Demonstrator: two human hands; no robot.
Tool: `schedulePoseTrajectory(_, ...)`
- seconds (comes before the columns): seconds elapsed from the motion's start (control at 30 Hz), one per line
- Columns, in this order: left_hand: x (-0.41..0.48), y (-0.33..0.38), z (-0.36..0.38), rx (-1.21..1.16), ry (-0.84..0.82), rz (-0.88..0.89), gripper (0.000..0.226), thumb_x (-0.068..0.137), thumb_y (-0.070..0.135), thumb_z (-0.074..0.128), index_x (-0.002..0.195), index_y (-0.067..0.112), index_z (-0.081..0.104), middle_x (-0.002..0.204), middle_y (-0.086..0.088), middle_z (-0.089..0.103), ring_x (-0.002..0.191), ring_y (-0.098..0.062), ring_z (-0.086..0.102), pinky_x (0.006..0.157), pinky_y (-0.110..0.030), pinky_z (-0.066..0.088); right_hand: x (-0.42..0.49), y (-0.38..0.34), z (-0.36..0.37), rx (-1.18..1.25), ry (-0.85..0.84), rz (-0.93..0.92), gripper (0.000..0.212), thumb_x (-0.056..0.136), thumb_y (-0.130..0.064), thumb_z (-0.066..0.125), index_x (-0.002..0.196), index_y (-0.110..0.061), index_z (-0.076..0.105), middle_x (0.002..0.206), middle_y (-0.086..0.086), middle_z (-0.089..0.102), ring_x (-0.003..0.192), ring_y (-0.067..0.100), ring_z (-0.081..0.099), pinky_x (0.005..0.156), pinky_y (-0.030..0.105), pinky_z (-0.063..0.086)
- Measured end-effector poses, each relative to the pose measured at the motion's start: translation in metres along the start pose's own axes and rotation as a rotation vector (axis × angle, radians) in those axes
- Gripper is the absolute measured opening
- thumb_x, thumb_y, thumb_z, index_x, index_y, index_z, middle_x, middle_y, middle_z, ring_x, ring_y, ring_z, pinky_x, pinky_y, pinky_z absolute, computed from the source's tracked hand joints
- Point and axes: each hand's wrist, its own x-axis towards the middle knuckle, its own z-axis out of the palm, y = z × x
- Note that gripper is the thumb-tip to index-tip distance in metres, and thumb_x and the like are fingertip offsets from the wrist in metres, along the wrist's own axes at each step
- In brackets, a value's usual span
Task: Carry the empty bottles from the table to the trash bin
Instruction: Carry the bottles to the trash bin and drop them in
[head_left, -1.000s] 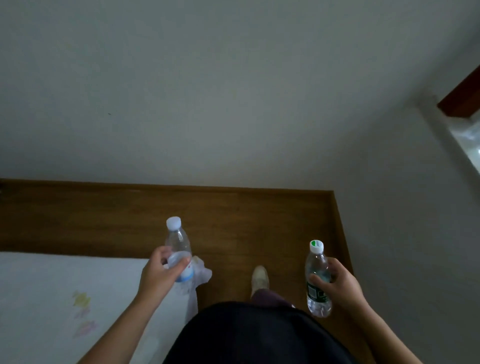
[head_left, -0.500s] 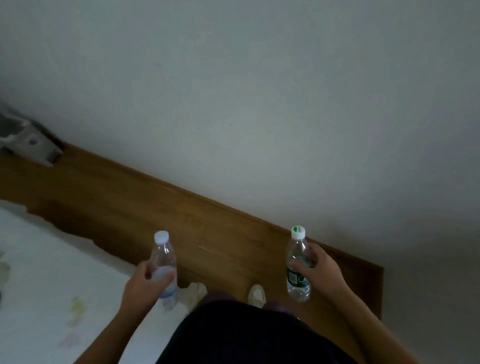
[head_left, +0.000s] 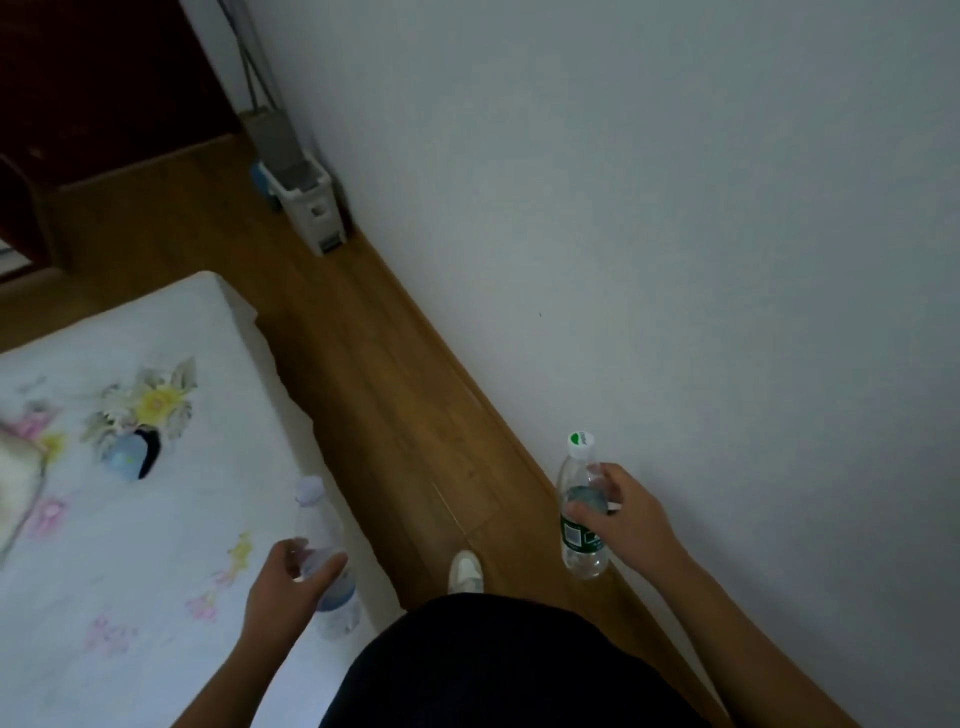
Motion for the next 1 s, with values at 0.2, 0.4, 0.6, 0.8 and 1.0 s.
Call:
schedulePoseTrajectory(0.2,0.074,0.073,-0.013,-0.055,-0.007,0.058,0.053,0.082,0.034,0.079,0.124,0.009,0.057,0.112,-0.008,0.065,0.098,-0.023,0.062,0.087,-0.035,0.049,0.070,-0.025,-0.004,-0.070,-0.027,0.044,0.067,0.074,-0.042,0.081,0.132,-0.025,0.053,0.124,0.000,0.065,0.110,0.020,0.064,0.093,0.039,0.053)
schedulePoseTrajectory(0.4,0.151,0.149,-0.035,-0.065,0.038,0.122,0.041,0.082,0.037,0.078,0.109,0.022,0.052,0.107,0.000,0.061,0.098,-0.019,0.060,0.083,-0.032,0.050,0.149,-0.054,-0.016,-0.083,-0.047,0.117,0.062,0.073,-0.035,0.084,0.127,-0.024,0.056,0.119,0.004,0.066,0.104,0.022,0.064,0.092,0.038,0.052)
schedulePoseTrajectory(0.6,0.235,0.190,-0.059,-0.070,0.134,0.044,0.053,0.081,0.040,0.079,0.121,0.015,0.055,0.112,0.000,0.061,0.101,-0.021,0.061,0.091,-0.039,0.053,0.274,-0.125,-0.005,-0.096,-0.125,0.053,0.068,0.065,-0.049,0.085,0.123,-0.028,0.056,0.120,0.005,0.066,0.103,0.022,0.064,0.092,0.039,0.053)
schedulePoseTrajectory(0.8,0.283,0.189,-0.093,-0.153,0.277,-0.155,0.062,0.075,0.046,0.082,0.122,0.015,0.058,0.114,-0.005,0.067,0.105,-0.025,0.065,0.087,-0.036,0.051,0.381,-0.262,0.037,-0.162,-0.344,-0.109,0.062,0.074,-0.041,0.082,0.127,-0.026,0.054,0.114,-0.002,0.060,0.104,0.017,0.060,0.089,0.033,0.050)
schedulePoseTrajectory(1.0,0.309,0.174,-0.129,-0.307,0.415,-0.361,0.061,0.072,0.043,0.086,0.119,0.015,0.059,0.114,-0.007,0.069,0.103,-0.023,0.064,0.087,-0.037,0.047,0.461,-0.392,0.099,-0.207,-0.472,-0.329,0.044,0.077,-0.036,0.081,0.112,-0.033,0.054,0.102,-0.018,0.060,0.106,0.016,0.060,0.088,0.033,0.049)
